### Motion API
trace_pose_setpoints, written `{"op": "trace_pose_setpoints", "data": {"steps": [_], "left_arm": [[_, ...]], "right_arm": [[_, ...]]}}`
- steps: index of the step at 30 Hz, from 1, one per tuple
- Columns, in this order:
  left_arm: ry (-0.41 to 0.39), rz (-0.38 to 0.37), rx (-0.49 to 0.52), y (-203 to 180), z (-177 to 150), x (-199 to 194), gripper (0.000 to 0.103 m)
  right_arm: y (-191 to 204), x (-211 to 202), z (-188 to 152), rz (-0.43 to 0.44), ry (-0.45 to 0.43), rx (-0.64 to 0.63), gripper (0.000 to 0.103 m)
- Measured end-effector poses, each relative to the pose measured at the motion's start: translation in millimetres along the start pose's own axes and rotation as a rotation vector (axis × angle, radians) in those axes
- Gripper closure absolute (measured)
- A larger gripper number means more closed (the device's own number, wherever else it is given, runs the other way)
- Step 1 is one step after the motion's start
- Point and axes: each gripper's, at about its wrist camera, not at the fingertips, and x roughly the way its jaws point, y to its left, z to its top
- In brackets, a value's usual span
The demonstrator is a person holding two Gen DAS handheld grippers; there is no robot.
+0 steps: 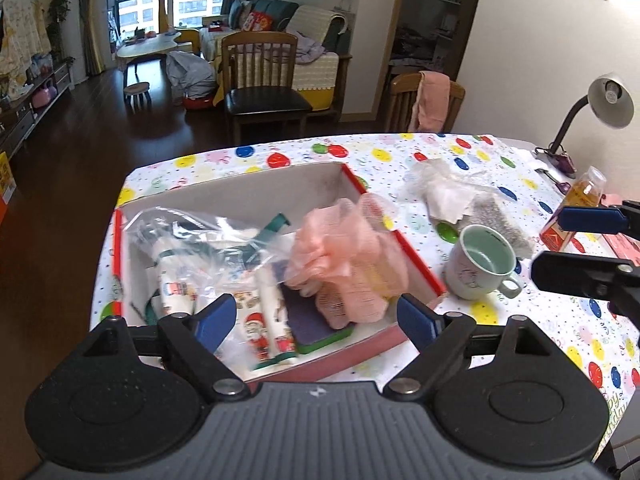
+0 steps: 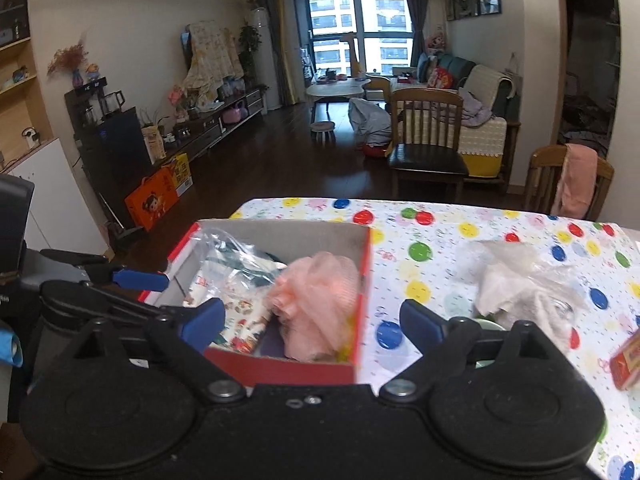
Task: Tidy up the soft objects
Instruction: 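Move both tools back over the table toward the bubble wrap and white towel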
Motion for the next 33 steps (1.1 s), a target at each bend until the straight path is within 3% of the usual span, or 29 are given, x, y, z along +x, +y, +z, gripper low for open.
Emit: {"op": "trace_pose_setpoints", "data": {"steps": [10, 15, 20, 33], "left_arm": [[-0.02, -0.037, 0.012, -53.2, 20.6, 18.3, 0.001], [0.003, -0.057, -0.019, -80.6, 38.4, 38.6, 0.001], [0.038, -0.098, -0.031, -106.8, 61.2, 62.4, 0.001], [0.076, -0.112, 0.089, -172.0, 137.9, 126.9, 0.001]], "right_arm": [[-82.1, -31.4, -14.3, -0.049, -0.004, 0.063, 0.004], [-124.6, -34.3, -19.7, -0.061, -0.002, 0.069, 0.004], [-164.7, -24.5, -29.3, -0.056, 0.025, 0.077, 0.004], [-230.5, 17.0, -39.0, -0.024, 0.102, 0.014, 0.004]]}}
